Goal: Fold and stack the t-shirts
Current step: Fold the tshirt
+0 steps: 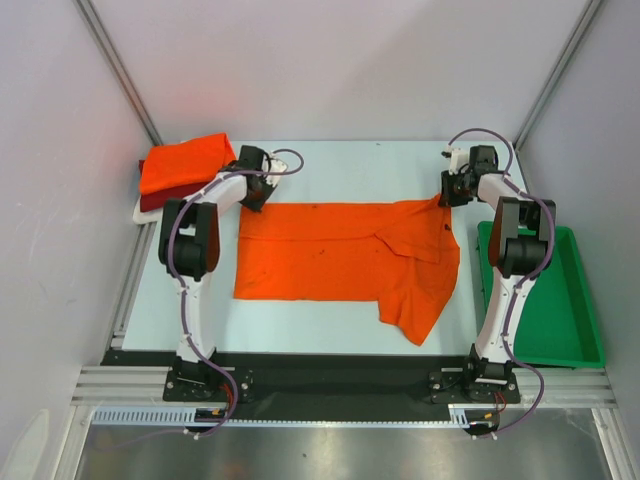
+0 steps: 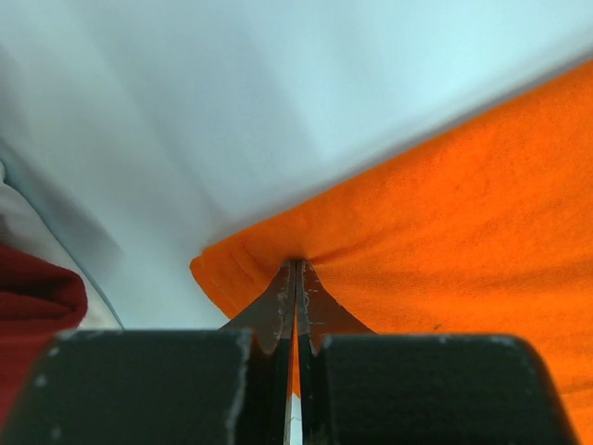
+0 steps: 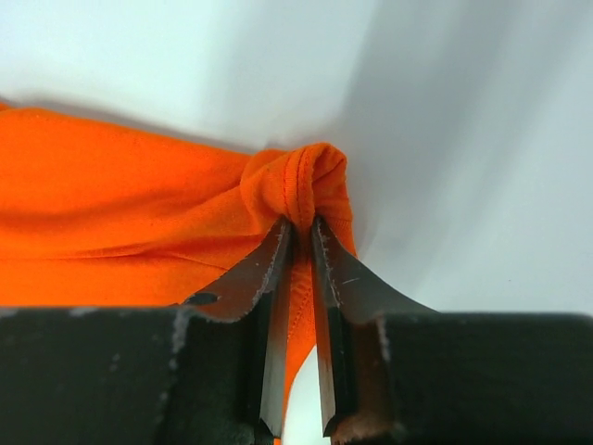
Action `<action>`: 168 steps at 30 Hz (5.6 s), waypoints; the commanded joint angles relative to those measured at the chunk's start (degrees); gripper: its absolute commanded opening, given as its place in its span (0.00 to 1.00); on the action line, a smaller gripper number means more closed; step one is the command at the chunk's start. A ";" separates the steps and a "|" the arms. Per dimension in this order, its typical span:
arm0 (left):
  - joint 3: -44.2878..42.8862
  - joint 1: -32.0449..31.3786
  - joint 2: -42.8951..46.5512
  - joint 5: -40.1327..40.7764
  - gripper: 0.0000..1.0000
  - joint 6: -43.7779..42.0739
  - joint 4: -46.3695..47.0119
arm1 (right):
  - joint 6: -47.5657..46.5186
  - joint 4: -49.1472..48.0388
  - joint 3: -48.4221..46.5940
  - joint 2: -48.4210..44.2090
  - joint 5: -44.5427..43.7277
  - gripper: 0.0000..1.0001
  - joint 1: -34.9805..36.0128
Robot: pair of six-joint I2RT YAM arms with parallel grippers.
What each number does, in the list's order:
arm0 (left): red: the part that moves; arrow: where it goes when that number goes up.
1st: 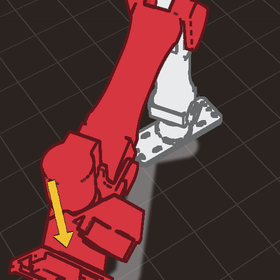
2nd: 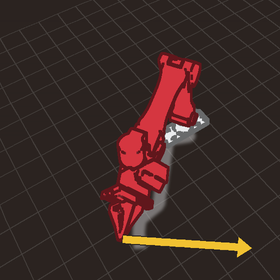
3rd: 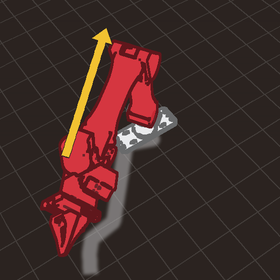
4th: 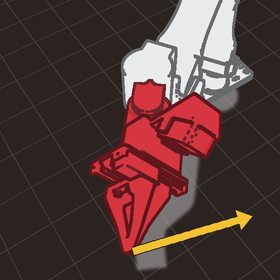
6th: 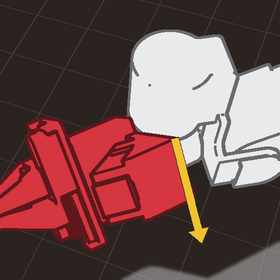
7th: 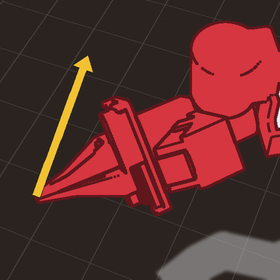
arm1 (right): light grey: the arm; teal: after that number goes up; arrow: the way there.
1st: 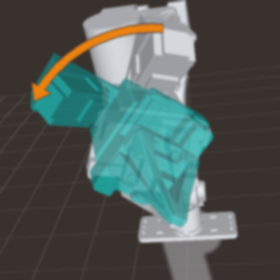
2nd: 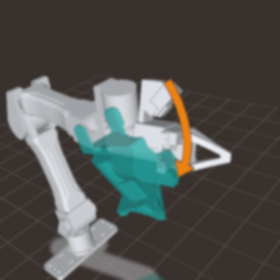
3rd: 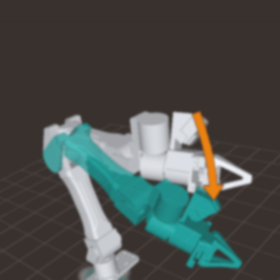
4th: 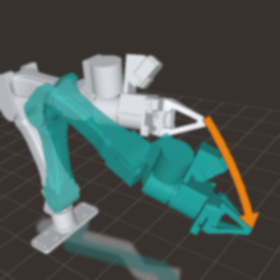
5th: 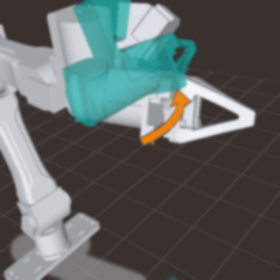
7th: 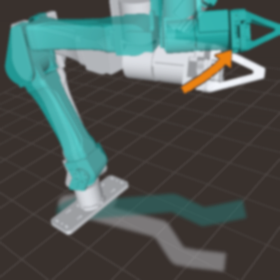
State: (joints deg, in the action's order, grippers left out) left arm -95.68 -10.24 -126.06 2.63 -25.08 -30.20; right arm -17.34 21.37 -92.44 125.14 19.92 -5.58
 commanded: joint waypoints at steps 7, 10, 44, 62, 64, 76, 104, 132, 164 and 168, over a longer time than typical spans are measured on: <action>-8.36 0.84 -6.39 2.73 0.00 -2.95 0.93 | 0.47 -2.03 -6.78 3.26 -3.57 0.18 0.22; -11.01 0.75 -6.92 3.17 0.00 -3.39 1.19 | 0.03 -2.29 -8.89 4.23 -4.01 0.19 0.31; 23.61 -3.12 20.77 -0.88 0.06 4.07 7.34 | -24.67 16.43 16.25 -21.18 4.42 0.30 26.32; 21.59 -2.06 17.61 -1.58 0.06 4.69 6.64 | -23.09 14.06 11.32 -12.99 1.00 0.29 25.63; 21.15 -2.06 17.34 -1.93 0.06 5.13 6.46 | -23.00 13.79 11.32 -12.91 0.56 0.29 25.10; 20.44 -2.06 16.37 -2.11 0.06 5.74 6.11 | -22.56 10.63 10.71 -12.73 -3.40 0.29 23.08; 20.09 -2.15 16.46 -2.19 0.06 5.83 5.94 | -21.86 15.64 13.78 -21.61 4.32 0.28 27.03; 18.69 -2.15 14.62 -0.79 0.06 5.39 4.71 | -19.04 12.74 9.65 -12.38 4.34 0.28 20.18; 18.51 -2.77 15.23 0.09 0.06 5.22 4.97 | -20.89 7.81 9.03 -19.57 -5.86 0.28 23.15; 19.56 -2.77 16.02 0.35 0.06 5.13 5.58 | -21.77 9.92 11.93 -23.00 -3.94 0.28 26.41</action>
State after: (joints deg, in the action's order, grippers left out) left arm -75.35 -12.75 -112.09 2.83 -20.45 -25.82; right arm -37.58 30.81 -81.32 107.87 14.59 17.98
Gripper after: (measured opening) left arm 0.057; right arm 0.283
